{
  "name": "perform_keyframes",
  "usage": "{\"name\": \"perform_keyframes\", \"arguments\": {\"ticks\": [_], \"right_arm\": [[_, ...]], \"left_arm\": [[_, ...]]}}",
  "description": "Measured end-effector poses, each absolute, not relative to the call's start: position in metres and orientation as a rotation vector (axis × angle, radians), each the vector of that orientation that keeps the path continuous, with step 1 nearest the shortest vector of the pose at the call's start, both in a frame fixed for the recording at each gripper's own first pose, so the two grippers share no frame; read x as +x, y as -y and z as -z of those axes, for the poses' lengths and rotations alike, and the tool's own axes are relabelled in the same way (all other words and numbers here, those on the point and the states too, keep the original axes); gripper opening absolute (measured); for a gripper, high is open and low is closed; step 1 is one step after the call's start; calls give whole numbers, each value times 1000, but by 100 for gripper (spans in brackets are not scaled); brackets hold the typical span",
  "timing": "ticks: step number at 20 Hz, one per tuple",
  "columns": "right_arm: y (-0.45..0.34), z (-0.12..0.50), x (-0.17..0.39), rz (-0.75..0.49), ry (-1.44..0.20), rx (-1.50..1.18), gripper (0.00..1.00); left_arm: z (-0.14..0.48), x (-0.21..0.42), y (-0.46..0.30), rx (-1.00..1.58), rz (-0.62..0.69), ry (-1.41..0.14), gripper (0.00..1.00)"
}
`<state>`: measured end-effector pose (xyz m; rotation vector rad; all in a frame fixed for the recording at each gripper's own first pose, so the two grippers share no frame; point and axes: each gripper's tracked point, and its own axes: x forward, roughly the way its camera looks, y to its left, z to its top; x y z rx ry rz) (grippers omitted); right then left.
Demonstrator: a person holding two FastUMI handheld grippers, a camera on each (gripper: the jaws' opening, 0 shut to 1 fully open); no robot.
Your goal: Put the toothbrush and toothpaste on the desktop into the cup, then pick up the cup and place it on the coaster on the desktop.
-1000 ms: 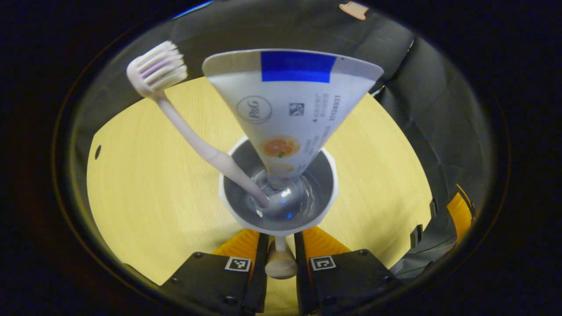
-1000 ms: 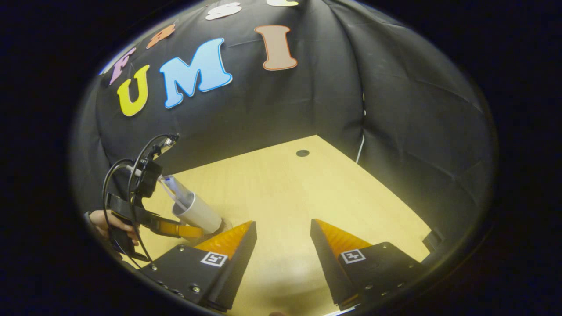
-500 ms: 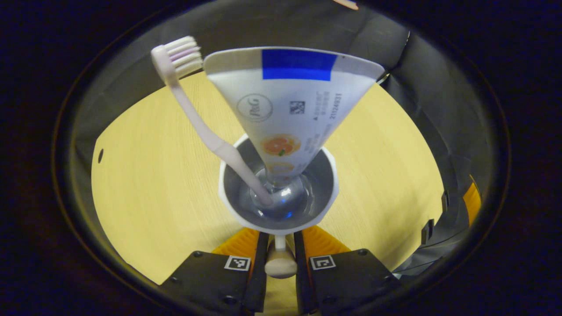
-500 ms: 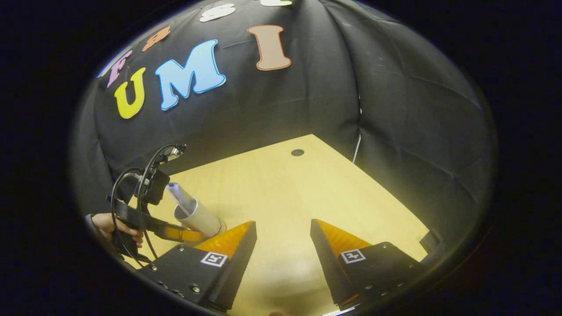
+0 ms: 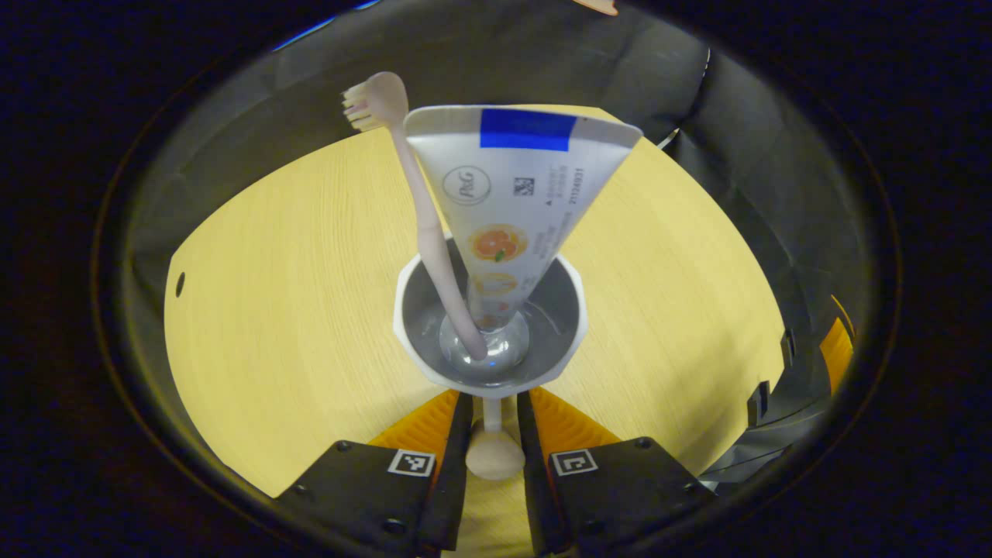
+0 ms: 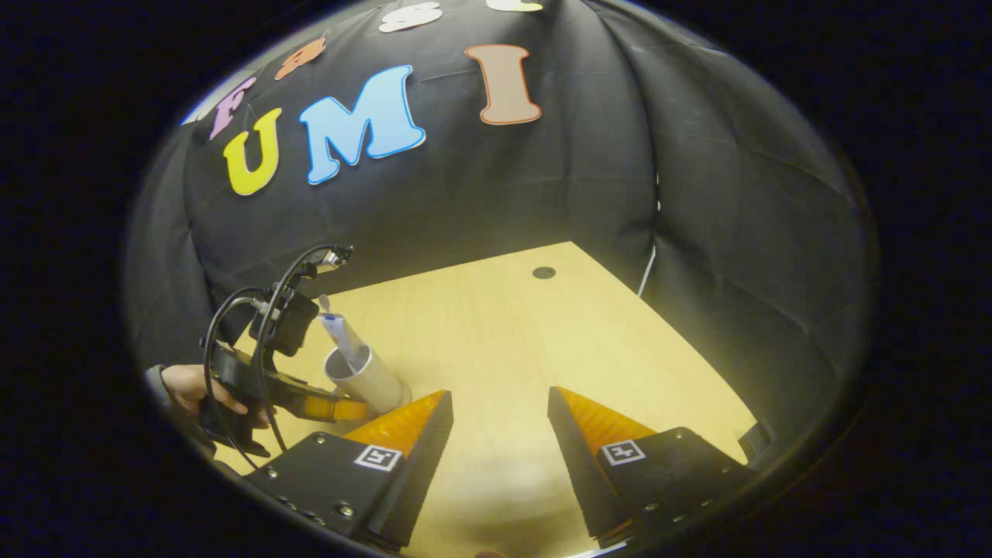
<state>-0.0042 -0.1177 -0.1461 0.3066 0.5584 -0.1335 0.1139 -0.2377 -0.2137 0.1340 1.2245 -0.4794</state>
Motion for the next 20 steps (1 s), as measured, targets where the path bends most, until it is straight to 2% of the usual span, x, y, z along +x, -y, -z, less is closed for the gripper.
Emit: {"name": "perform_keyframes", "arguments": {"ticks": [3,5,7,8,9,15,20], "right_arm": [[108,136,-1,104,-541,297,78],[100,128,1,75,-525,279,78],[92,120,4,46,-501,250,78],[88,114,4,31,-487,238,78],[83,107,5,17,-470,228,78],[59,81,0,-64,-393,189,78],[46,67,-3,-117,-343,157,78]], "left_arm": [[202,105,242,98,495,-1195,62],[192,96,240,69,490,-1178,72],[180,85,234,45,482,-1155,74],[174,79,230,38,475,-1146,83],[169,74,225,35,464,-1132,87],[118,53,197,-6,366,-971,86],[75,43,170,-96,260,-766,86]]}}
